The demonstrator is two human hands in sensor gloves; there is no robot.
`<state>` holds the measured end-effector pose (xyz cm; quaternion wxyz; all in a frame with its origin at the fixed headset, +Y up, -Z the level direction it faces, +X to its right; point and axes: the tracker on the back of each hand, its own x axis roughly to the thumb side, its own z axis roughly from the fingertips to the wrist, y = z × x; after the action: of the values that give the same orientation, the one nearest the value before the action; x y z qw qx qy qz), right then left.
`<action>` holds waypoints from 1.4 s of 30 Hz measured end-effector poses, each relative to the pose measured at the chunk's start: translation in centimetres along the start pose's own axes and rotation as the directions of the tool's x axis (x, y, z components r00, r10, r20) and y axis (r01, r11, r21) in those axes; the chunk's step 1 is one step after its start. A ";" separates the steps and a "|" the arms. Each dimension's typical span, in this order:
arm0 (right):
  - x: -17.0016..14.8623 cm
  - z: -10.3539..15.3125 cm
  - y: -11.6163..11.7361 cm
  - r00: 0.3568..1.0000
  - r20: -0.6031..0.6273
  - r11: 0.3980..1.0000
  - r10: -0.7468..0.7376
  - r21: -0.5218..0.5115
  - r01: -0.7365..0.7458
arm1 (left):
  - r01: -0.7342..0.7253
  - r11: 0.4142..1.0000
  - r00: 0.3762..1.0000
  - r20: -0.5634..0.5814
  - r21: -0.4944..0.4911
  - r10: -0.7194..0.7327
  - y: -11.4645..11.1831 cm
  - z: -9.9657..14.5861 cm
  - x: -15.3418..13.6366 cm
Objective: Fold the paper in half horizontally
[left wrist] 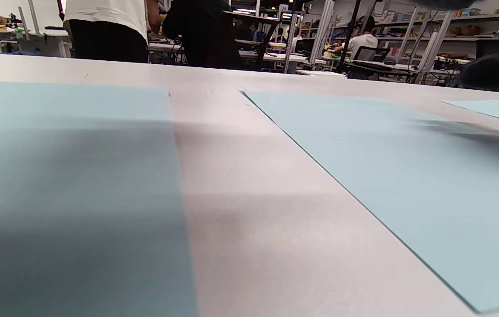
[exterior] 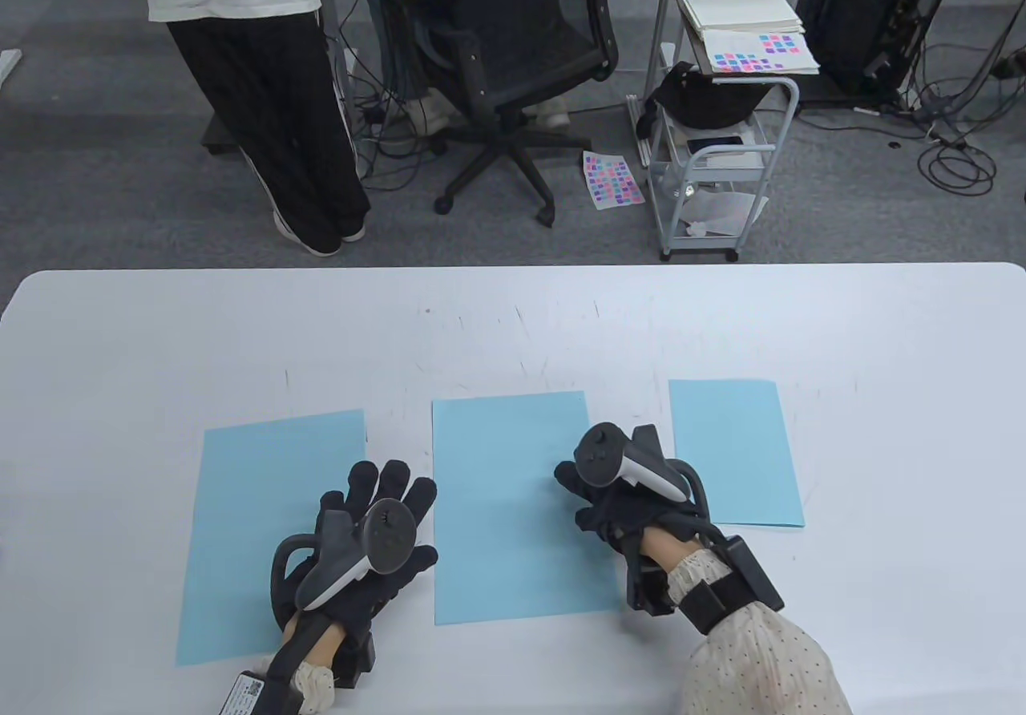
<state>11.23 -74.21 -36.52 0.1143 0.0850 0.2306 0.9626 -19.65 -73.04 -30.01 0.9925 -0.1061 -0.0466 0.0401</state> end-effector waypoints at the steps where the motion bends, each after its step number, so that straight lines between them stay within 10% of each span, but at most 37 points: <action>1: -0.3 0.6 0.3 1.000 0.010 1.000 -0.005 -0.014 0.005 | 0.002 1.000 1.000 0.001 -0.002 -0.002 0.0 0.0 0.0; 21: -3.0 2.3 4.9 0.999 0.030 0.998 0.037 0.055 -0.039 | -0.010 0.999 0.995 -0.095 -0.038 0.006 1.8 -3.9 0.2; 28: -3.0 2.3 5.0 0.999 0.026 0.997 0.035 0.062 -0.036 | 0.061 0.998 0.988 -0.139 -0.031 -0.065 4.4 -8.5 0.9; 42: -3.2 2.2 5.1 0.999 0.035 0.998 0.026 0.049 -0.028 | 0.002 0.975 0.959 -0.275 -0.224 -0.065 2.0 -16.3 0.2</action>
<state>13.84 -78.49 -32.59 0.1031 0.1076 0.2510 0.9564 -17.97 -74.41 -46.33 0.9715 -0.2197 0.0887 0.0025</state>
